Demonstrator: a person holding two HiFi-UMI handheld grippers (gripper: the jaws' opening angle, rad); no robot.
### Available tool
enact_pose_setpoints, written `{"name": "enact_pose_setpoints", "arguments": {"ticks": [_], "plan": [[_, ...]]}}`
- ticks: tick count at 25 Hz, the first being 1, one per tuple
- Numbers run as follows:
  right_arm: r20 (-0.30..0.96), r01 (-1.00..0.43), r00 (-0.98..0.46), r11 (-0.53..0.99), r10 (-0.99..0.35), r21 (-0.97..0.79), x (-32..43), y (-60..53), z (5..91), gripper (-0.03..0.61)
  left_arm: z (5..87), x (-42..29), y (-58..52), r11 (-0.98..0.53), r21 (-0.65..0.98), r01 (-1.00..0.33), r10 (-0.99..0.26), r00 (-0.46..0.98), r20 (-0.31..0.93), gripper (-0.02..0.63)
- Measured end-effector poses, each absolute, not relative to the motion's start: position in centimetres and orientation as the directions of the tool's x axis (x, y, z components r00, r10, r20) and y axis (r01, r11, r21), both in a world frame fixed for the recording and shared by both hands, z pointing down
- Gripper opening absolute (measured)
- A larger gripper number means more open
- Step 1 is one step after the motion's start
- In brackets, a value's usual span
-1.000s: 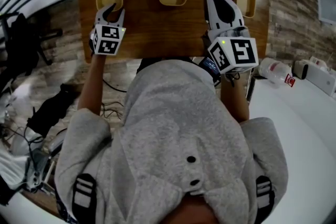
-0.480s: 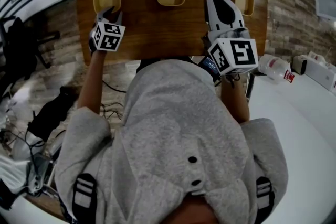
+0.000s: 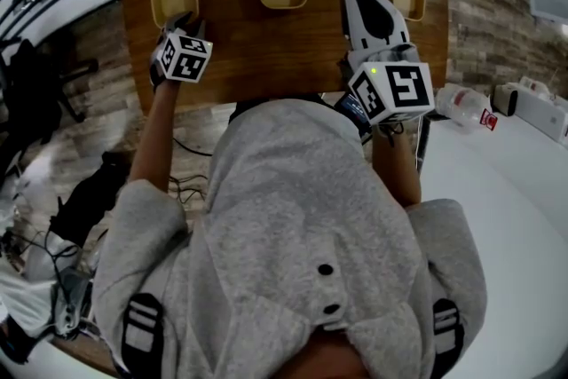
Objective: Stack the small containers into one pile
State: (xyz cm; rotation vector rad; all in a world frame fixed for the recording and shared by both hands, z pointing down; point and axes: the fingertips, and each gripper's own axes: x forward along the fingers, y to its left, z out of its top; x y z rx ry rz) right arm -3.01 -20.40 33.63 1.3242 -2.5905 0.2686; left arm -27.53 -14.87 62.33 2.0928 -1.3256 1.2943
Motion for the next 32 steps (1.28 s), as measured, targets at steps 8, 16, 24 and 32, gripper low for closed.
{"name": "enact_pose_setpoints", "arguments": {"ticks": [8,16,24,32], "plan": [[0.279,-0.819,-0.562,0.570,-0.779,-0.060,-2.3,-20.8,33.5,0.009,62.5,-27.2,-15.4,-0.504,-0.200,-0.840,-0.533,0.120,0.838,0.044],[0.273,-0.817,-0.566,0.574,-0.778,-0.058,-2.9,-20.4,33.6,0.009,62.1,-28.3,-15.6,-0.486,-0.216,-0.847,-0.537,0.094,0.839,0.029],[0.259,-0.833,-0.546,0.549,-0.797,-0.068,-0.5,-20.0,32.9,0.009,60.3,-25.9,-16.6,-0.498,-0.249,-0.831,-0.559,0.087,0.825,0.026],[0.247,-0.857,-0.511,0.511,-0.823,-0.072,2.7,-19.2,32.5,0.009,58.5,-21.8,-17.6,-0.556,-0.265,-0.788,-0.568,0.127,0.813,0.026]]}}
